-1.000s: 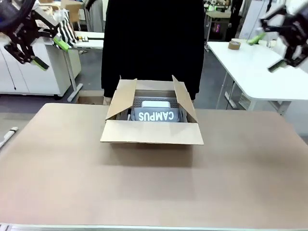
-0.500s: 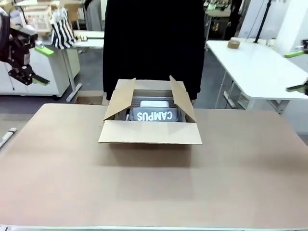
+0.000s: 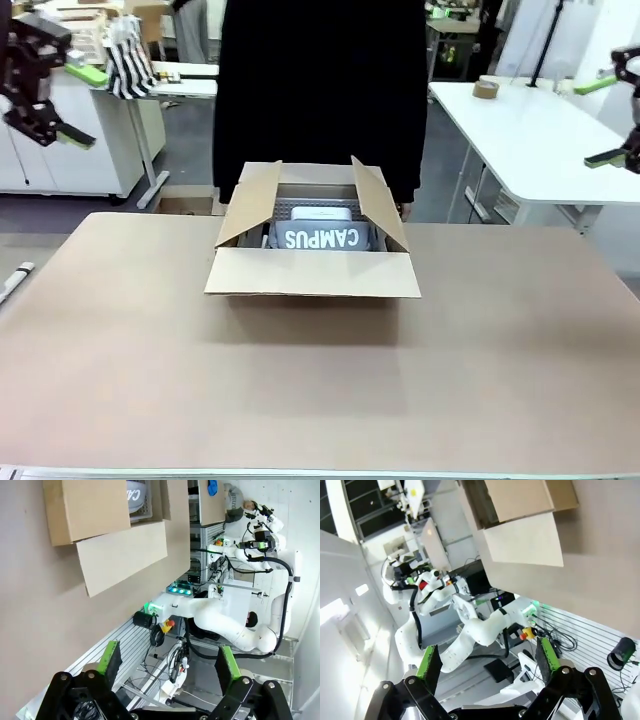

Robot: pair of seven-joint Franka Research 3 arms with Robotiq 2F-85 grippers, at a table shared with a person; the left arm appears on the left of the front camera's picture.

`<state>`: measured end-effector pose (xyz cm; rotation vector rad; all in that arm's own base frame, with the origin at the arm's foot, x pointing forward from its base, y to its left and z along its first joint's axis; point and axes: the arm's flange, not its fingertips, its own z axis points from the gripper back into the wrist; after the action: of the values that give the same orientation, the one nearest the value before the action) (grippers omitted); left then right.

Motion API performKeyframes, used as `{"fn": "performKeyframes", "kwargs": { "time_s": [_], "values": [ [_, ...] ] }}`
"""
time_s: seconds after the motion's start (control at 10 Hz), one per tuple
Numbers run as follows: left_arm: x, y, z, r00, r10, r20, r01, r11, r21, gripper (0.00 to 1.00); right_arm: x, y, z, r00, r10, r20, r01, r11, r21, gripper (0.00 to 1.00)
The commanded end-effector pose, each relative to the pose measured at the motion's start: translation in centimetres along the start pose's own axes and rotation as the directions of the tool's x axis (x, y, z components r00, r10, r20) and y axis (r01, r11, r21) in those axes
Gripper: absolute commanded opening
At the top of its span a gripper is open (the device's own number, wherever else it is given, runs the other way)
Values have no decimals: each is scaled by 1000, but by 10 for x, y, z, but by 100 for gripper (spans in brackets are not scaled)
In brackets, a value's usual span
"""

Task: Pack the gift set into the box.
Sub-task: Press and hold the closed box until the human finishes sealing it.

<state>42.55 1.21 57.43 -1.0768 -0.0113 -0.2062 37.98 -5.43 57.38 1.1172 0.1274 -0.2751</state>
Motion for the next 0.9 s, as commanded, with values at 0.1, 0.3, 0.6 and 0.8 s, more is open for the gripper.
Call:
{"fn": "performKeyframes", "kwargs": {
  "time_s": [0.1, 0.3, 0.6, 0.8],
  "values": [
    [-3, 8, -4, 1000, 14, 1, -14, 1000, 18, 100, -1, -3, 5, 1000, -17, -8, 17, 1000, -8, 100],
    [-3, 8, -4, 1000, 14, 1, -14, 1000, 18, 100, -1, -3, 5, 1000, -17, -8, 17, 1000, -8, 100],
    [-3, 8, -4, 1000, 14, 1, -14, 1000, 18, 100, -1, -3, 5, 1000, -17, -8, 17, 1000, -8, 100],
    [-3, 8, -4, 1000, 14, 1, -14, 1000, 18, 100, -1, -3, 5, 1000, -17, -8, 17, 1000, -8, 100]
  ]
}}
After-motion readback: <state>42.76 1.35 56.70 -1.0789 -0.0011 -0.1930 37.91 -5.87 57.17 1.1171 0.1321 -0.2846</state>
